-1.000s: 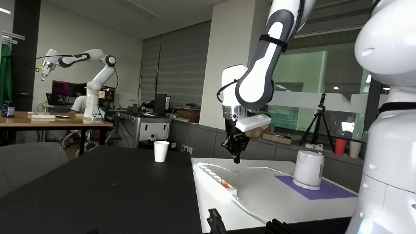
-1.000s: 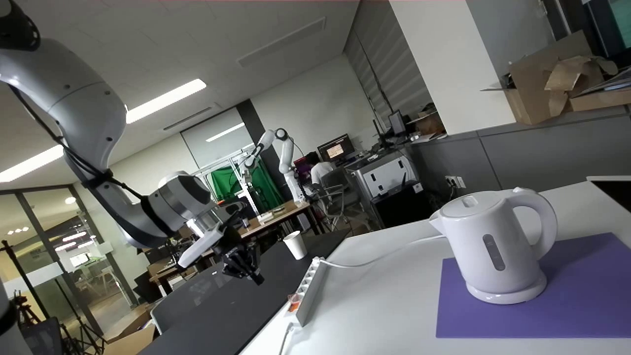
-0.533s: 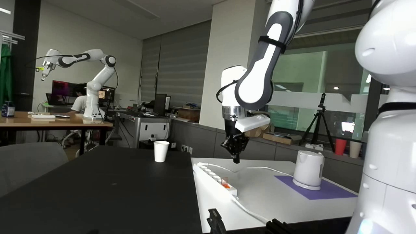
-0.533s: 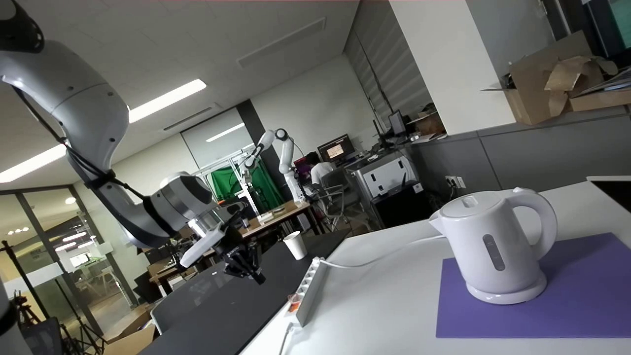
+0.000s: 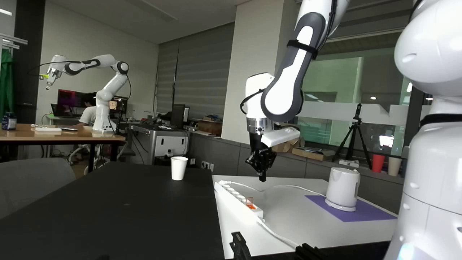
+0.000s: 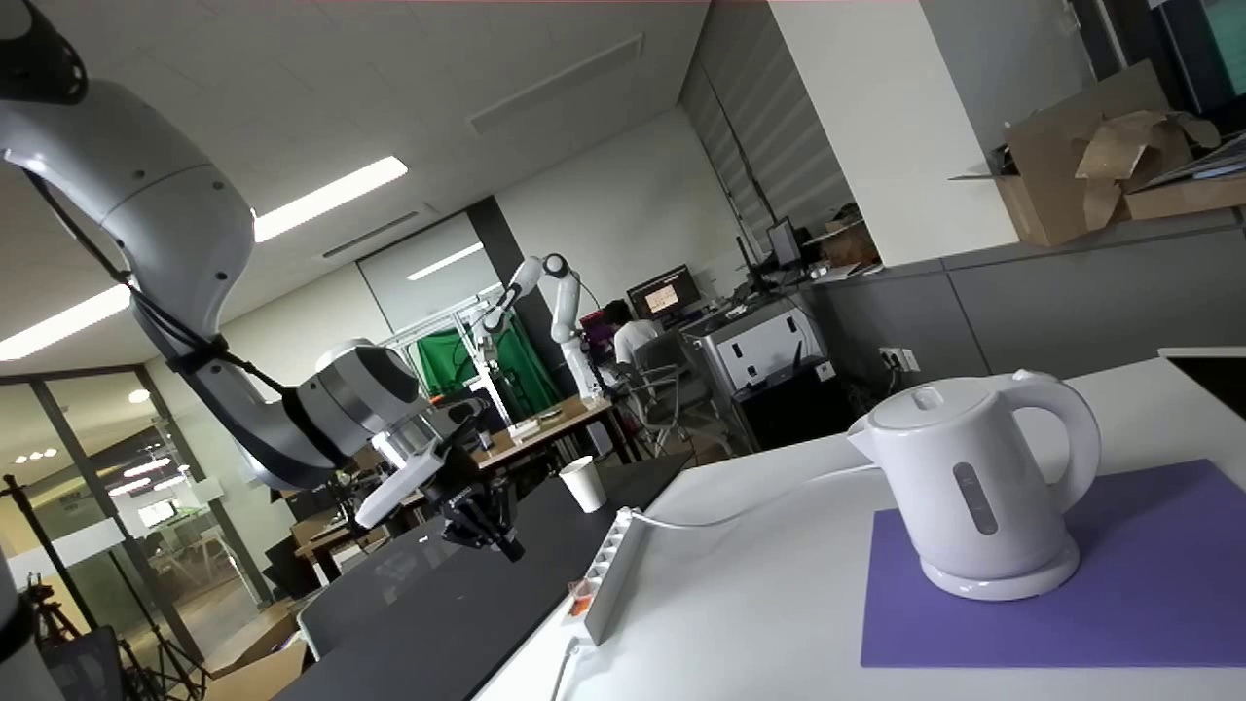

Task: Press the switch on the adapter

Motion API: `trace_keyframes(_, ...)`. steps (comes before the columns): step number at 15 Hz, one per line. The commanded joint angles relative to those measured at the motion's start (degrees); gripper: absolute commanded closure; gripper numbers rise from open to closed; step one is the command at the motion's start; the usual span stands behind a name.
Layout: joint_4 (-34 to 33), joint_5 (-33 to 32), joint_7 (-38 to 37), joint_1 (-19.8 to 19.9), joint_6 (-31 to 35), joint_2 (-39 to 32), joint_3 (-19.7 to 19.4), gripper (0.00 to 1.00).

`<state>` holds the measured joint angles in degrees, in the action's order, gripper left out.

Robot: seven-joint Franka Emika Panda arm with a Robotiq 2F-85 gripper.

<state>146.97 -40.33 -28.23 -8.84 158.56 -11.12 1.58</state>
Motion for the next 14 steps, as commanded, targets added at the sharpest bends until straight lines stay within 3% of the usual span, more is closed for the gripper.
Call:
trace_keyframes(1,0.00,0.00,-0.01,0.00,0.00,0.00,0.00,0.99)
trace_keyframes(9,-2.51,-5.16,-5.28,-0.90,2.49,-4.73,-3.61,1.00)
trace_keyframes(14,-4.80,-12.61,-13.58,-3.30,8.23,-8.52,-8.20,1.00)
